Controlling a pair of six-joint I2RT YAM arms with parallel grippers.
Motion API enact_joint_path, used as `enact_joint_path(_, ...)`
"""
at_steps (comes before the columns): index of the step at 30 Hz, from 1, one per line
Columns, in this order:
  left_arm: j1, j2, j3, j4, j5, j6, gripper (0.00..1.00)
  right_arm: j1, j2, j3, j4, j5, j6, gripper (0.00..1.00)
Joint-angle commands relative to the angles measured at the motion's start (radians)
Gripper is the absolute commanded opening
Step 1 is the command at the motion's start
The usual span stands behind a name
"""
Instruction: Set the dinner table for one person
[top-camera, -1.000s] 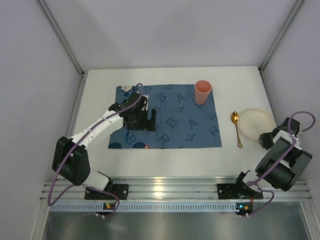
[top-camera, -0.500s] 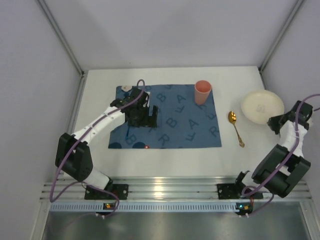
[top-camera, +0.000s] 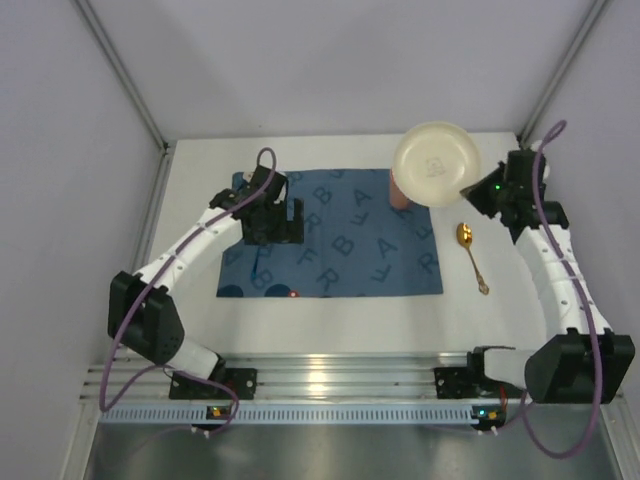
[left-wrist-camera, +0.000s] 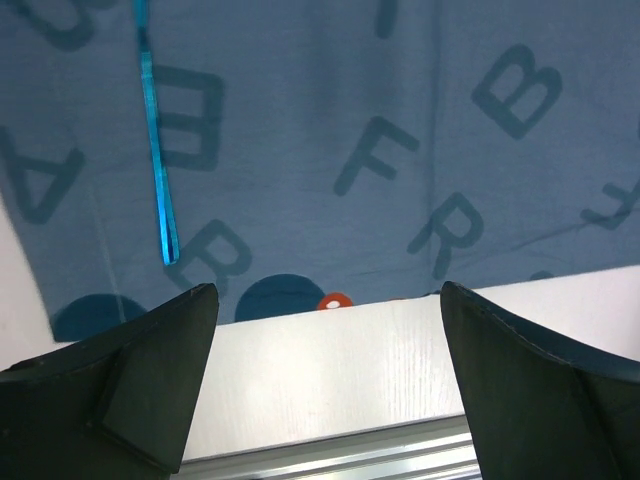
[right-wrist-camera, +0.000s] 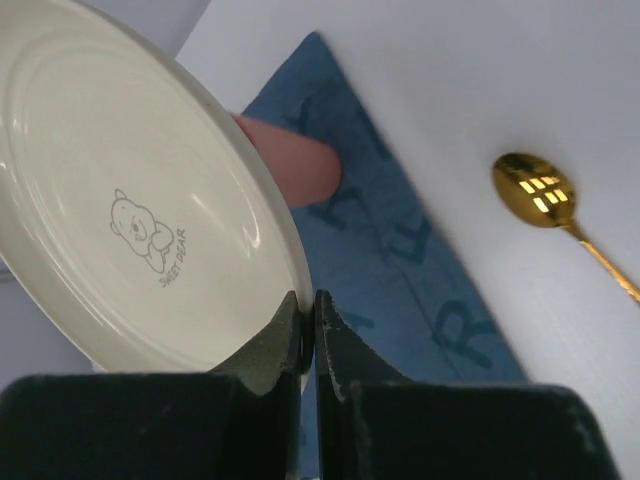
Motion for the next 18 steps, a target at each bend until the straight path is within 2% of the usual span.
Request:
enact_joint_path(1,0.088,-0.117,-0.028,-0.025,-0.049,-0.073,0.98,0.202,0.03,0.076,0.052,0.066,0.01,0.0)
enact_joint_path(4,0.128,-0.195,-0.078,-0.025,-0.072,-0.094,0.98,0.326,0.088,0.109,0.071,0.099,-0.018,0.0)
enact_joint_path(7,0.133,-0.267,-0.118,-0.027,-0.091,-0.127,0.98,0.398,0.163,0.148,0.085,0.081,-0.038,0.0)
enact_joint_path(18,0.131,-0.445,-0.181,-0.108,-0.135,-0.222,0.98,0.533,0.561,0.307,0.089,-0.082,-0.096,0.0)
